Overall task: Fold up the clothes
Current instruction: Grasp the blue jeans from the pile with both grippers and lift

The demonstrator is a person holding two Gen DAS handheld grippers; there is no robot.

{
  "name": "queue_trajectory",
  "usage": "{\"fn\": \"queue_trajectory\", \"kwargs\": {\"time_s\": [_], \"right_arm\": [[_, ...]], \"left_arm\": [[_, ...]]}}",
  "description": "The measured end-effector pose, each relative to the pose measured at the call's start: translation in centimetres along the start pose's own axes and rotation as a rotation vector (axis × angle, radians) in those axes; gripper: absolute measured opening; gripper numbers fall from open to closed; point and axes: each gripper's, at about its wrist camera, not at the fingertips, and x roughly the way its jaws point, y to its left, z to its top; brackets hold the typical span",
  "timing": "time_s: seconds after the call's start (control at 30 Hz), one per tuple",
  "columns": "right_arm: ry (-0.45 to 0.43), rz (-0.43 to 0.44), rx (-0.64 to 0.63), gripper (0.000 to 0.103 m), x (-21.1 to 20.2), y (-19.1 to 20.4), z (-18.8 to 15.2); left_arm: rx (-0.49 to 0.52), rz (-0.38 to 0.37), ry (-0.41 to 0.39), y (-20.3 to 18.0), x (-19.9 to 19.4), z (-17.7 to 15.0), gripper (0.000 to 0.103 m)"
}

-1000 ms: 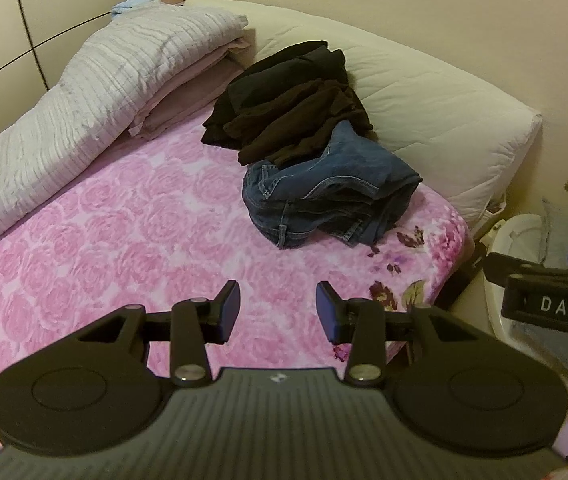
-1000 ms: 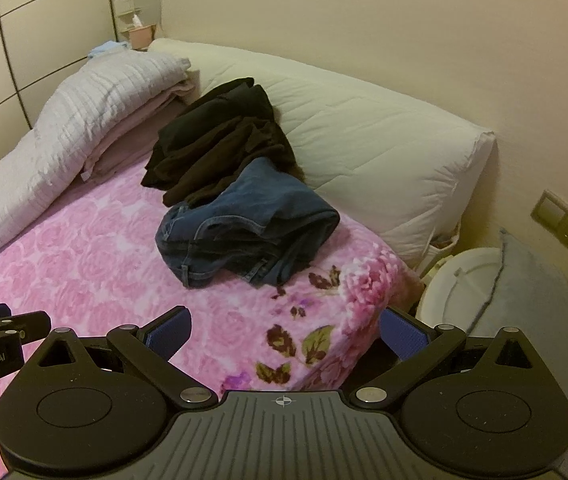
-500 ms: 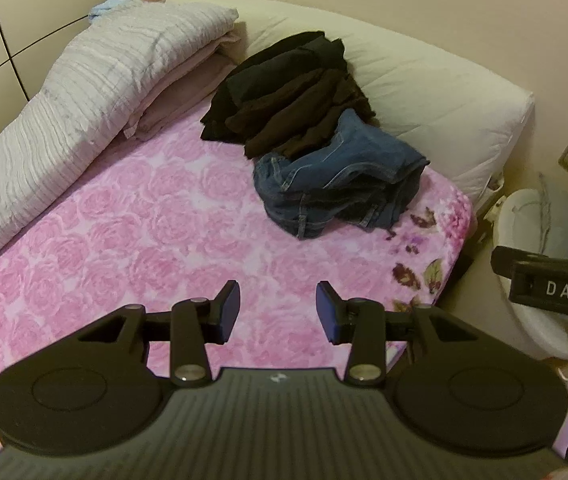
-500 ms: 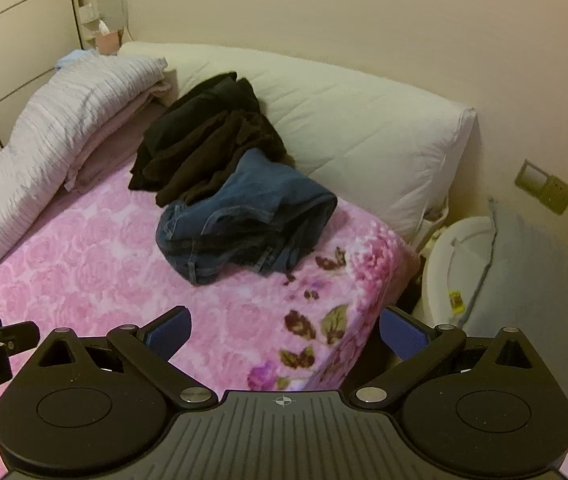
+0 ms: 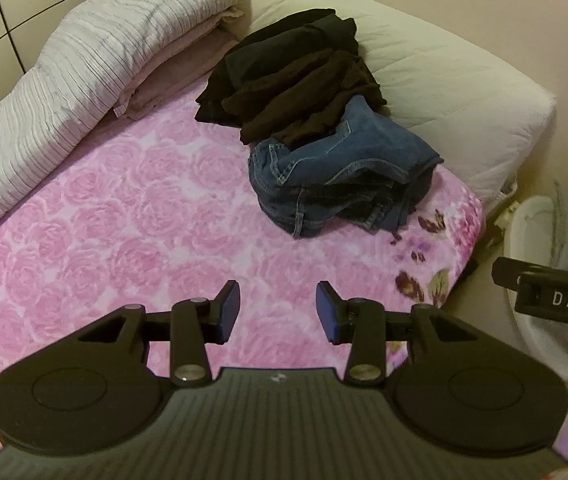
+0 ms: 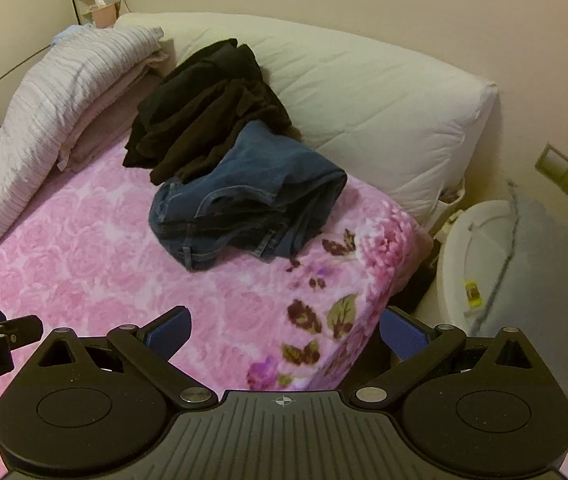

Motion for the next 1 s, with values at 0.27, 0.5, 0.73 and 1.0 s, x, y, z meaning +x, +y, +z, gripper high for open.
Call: {"fn": "queue_trajectory", "kwargs": {"time_s": [0.27,0.5,0.73,1.0], "right_arm": [[0.041,0.059,-0.073,0.103,6.8,-5.2,7.0],[0.092,0.125,-0.051,0.103,13.7,-9.7,10.4],[0.184,0.403,0.4,0.103,21.4,-15.3,11.8],[0.242,0.514,0.772,0.103,28.9,-18.6,12.0]], "left_arm": [[-0.127,0.019,0.051,-2.8,7.0,5.0,0.037],[-0.286,-0.016,0.078,-3.3,13.4,7.6,0.037],[-0.454,-0.056,0.106,-3.7,19.8,10.2,0.037],[-0.79,-0.194,0.113,-3.2,25.1,9.6,0.037]]}}
